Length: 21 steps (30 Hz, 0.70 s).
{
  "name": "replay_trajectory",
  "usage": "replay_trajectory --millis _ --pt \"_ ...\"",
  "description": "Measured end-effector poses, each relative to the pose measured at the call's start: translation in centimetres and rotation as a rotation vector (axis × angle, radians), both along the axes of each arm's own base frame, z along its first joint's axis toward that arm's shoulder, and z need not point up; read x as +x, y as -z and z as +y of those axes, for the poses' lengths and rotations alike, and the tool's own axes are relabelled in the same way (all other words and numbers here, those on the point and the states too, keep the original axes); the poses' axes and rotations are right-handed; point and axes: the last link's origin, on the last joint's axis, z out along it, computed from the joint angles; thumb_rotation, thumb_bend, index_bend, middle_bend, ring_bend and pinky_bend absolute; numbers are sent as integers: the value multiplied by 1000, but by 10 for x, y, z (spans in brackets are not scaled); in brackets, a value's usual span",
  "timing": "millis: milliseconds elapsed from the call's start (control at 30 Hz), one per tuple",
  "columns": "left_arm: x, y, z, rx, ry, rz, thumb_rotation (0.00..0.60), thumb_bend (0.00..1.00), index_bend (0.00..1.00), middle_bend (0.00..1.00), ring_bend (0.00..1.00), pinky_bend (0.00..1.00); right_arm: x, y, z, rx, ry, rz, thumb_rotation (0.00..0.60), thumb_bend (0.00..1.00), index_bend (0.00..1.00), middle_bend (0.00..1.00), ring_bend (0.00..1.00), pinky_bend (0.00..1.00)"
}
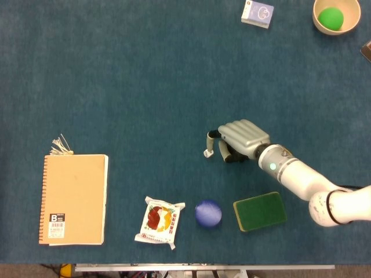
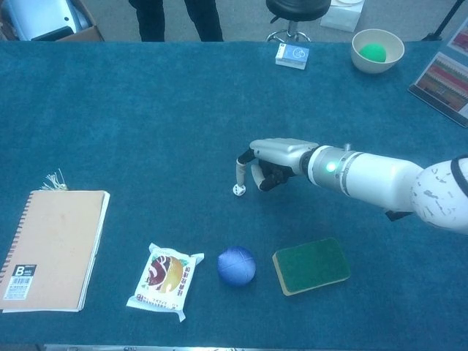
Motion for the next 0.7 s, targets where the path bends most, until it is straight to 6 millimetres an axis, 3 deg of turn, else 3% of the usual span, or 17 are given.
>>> replay_trajectory --millis 700 --pt "-2 1 0 -7 -9 7 600 380 439 340 101 150 10 -4 5 61 36 -53 600 1000 413 1000 1000 1000"
